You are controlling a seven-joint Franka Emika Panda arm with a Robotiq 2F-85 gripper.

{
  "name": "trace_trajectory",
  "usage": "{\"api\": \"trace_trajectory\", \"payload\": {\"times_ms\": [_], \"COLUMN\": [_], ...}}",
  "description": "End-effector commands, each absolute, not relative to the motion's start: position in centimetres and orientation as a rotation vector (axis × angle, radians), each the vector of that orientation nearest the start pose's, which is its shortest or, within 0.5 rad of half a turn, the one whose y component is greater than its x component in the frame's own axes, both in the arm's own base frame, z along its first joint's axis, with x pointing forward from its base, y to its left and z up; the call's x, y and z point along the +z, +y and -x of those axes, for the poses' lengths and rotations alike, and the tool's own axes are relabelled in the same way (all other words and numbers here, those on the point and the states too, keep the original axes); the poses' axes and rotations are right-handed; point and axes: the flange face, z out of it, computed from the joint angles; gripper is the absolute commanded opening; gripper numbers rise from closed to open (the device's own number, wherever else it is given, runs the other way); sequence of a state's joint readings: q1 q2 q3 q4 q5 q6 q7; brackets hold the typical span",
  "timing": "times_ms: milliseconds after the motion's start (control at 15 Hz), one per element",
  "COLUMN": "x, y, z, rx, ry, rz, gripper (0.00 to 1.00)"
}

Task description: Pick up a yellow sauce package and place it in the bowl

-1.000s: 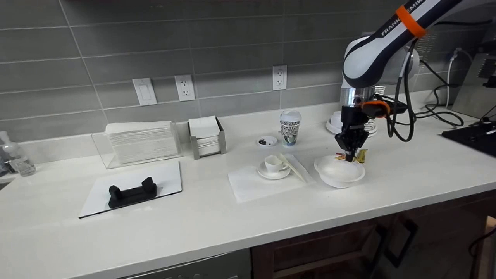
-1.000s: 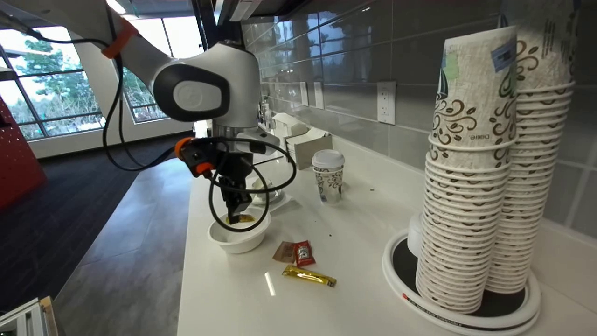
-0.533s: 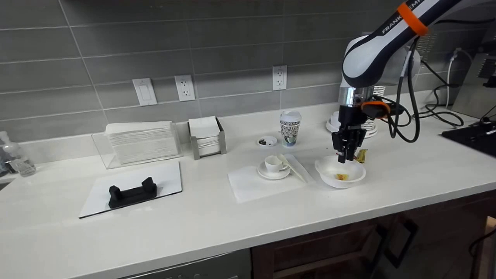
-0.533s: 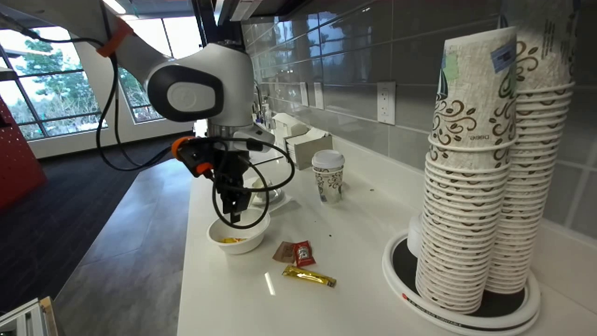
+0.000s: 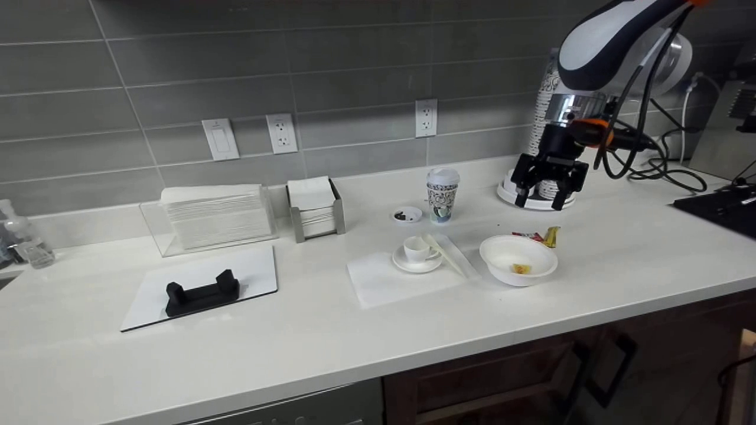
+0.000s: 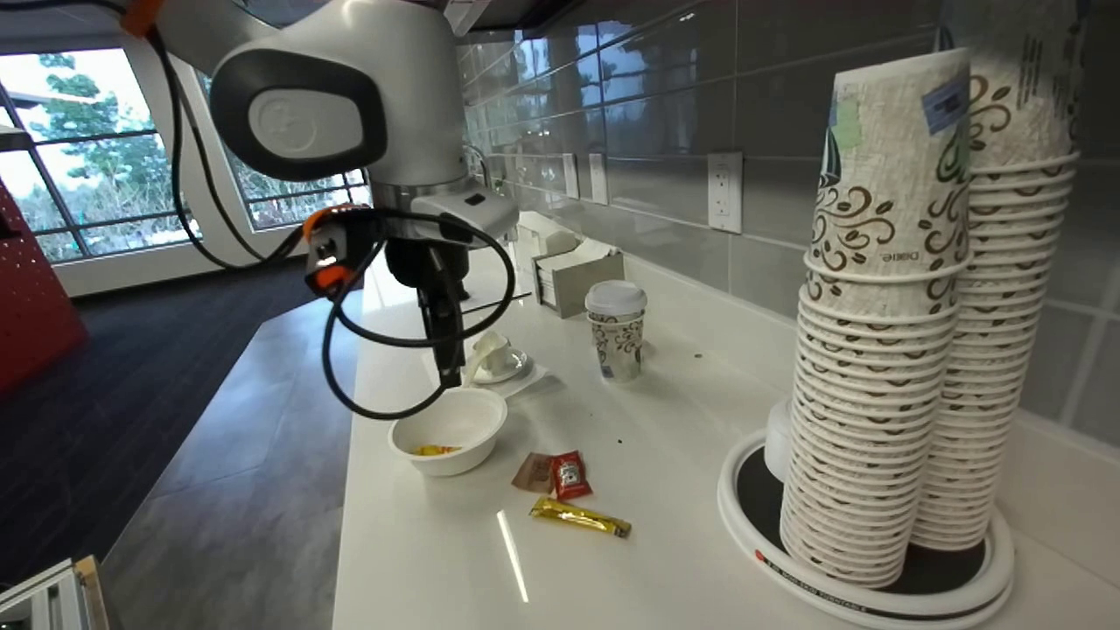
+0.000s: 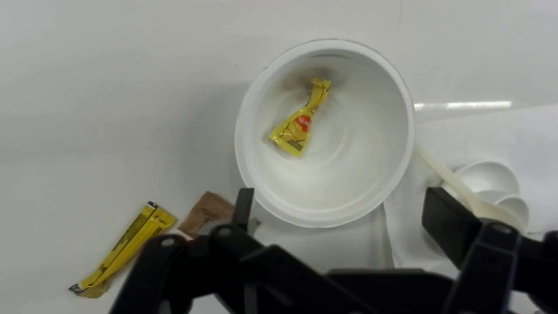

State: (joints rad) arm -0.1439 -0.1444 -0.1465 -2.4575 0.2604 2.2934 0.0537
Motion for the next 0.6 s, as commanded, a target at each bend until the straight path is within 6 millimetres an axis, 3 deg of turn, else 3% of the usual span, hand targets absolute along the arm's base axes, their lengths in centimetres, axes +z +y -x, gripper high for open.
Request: {"api": "trace_trajectory", "payload": {"times_ms": [0, 333, 400, 533], "x": [36.8, 37.6, 37.4, 37.6], "y": [-15.3, -20.8, -19.8, -21.2], "z": [-42.3, -41.1, -42.0, -41.5], "rx": [-0.103, -0.283, -0.214, -0.251], "ry": [1.016, 1.343, 1.24, 1.307], "rz": [2.754, 2.702, 2.701, 2.703], "gripper": [1.0, 1.0, 1.0, 1.0]}}
